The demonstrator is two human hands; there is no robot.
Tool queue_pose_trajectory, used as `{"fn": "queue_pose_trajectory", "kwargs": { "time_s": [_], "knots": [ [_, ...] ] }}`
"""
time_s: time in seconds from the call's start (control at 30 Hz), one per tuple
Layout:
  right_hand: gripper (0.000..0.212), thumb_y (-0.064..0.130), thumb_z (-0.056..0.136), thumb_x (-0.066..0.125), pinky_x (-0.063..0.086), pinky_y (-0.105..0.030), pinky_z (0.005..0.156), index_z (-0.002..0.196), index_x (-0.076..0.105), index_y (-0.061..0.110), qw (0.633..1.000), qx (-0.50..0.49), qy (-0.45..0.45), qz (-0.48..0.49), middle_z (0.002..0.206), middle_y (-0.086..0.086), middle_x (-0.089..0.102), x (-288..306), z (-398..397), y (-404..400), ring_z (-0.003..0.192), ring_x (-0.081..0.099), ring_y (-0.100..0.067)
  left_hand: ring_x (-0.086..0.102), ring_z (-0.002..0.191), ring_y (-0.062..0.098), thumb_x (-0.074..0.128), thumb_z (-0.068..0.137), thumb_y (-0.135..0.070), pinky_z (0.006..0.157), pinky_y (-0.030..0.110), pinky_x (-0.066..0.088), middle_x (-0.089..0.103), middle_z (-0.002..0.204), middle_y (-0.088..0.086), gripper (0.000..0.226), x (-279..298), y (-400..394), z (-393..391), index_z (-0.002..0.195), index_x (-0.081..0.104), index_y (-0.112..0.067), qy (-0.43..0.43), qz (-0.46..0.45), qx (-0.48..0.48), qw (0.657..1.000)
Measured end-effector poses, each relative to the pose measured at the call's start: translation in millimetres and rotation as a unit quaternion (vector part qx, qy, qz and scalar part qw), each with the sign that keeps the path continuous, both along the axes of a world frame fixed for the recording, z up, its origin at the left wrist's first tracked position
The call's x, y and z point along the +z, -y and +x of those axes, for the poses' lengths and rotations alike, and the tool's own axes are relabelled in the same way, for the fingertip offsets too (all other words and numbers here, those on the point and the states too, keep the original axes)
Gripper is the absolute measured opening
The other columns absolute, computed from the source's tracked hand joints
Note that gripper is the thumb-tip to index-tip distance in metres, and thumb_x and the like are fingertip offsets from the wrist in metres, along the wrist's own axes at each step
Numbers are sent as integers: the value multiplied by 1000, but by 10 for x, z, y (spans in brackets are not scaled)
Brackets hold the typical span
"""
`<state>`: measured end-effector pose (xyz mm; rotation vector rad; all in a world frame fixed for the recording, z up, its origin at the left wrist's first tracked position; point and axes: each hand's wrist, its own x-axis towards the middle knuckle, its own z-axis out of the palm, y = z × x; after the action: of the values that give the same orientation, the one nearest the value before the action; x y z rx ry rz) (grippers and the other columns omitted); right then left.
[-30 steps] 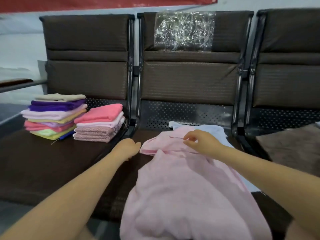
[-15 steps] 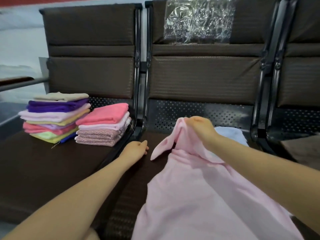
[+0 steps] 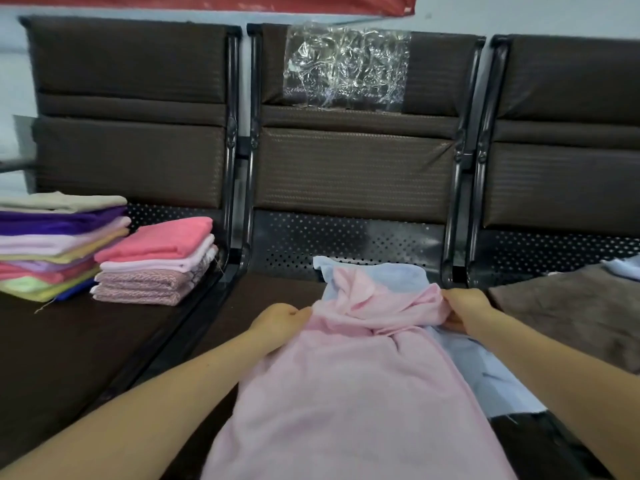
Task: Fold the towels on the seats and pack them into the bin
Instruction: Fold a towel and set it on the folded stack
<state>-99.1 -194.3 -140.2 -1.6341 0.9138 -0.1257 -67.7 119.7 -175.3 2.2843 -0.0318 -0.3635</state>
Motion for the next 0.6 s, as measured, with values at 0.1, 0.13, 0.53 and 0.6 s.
{"fn": "queue_pose_trajectory", "kwargs": {
  "time_s": [0.1,0.13,0.53,0.6],
  "knots": [
    [36,27,92,55,44,-36,86,119,59,4,936,105,-33,-335,118,-20,59,-40,-17,-39,107,57,-36,39,62,18,52,88,-49,59,29,27,43,66,3,40,-17,26,23,64,44,-19,-3,-27,-2,1000],
    [42,36,90,55,40,-36,94,124,58,10,905,154,19,-395,125,-16,56,-26,-22,-129,118,51,-34,41,63,18,52,87,-50,60,29,29,45,68,3,39,-12,30,39,65,46,-19,-6,-40,4,999],
    [40,37,89,60,32,-24,57,54,47,24,798,438,34,-412,54,10,44,-46,-65,-727,61,45,-7,57,85,21,57,90,-18,73,29,45,64,86,5,14,87,44,44,82,67,-13,8,-248,69,966],
    [43,24,90,59,43,-25,56,52,40,20,903,353,86,-230,50,11,43,39,-57,-730,54,48,-7,61,93,27,60,76,-26,84,36,50,68,94,8,20,237,31,13,86,70,-13,20,-338,128,932]
  ]
}}
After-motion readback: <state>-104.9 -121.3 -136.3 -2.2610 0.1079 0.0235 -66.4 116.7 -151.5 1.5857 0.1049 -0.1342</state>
